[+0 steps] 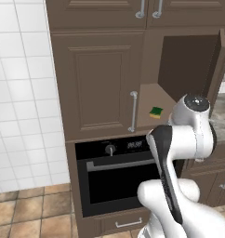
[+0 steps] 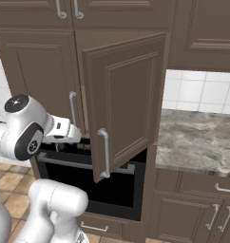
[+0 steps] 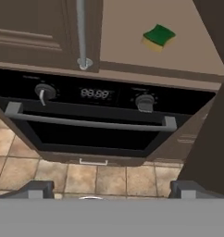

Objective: Open the cabinet. Pick the sponge and place it next to the sink. Then close the cabinet.

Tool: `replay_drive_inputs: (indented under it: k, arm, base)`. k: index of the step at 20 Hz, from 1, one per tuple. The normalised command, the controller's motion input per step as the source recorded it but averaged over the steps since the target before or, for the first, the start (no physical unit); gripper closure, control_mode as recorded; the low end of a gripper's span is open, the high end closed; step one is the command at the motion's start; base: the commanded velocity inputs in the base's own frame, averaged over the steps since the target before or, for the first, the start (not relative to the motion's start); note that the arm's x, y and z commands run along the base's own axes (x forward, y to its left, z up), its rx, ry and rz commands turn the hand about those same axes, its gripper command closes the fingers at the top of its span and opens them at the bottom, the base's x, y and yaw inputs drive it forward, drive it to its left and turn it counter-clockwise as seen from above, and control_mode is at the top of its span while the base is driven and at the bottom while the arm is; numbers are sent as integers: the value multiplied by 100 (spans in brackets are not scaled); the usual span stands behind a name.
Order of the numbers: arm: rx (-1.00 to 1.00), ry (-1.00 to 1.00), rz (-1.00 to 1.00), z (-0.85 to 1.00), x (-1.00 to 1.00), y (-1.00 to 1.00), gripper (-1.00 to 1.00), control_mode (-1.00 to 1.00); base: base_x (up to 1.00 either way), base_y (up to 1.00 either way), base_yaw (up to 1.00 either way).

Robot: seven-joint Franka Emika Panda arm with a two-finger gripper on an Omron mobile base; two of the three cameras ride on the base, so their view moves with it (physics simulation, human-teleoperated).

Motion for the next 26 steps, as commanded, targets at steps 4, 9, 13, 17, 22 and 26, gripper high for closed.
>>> replay_drive_inputs:
  k: [4, 9, 13, 17, 22, 26]
  arm:
    - [-16, 0, -1, 0, 34, 3, -100, -100]
    - [-17, 0, 0, 0, 28, 0, -100, -100]
    - [-10, 0, 0, -12, 16, 0, -100, -100]
    - [-7, -8, 0, -24, 8, 0, -100, -100]
    - [-13, -11, 0, -7, 4, 0, -100, -100]
    - [-13, -15, 0, -1, 19, 0, -100, -100]
  base:
    - [0, 0, 0]
    - [0, 0, 0]
    - [0, 0, 0]
    - [0, 0, 0]
    - [0, 0, 0]
    - [0, 0, 0]
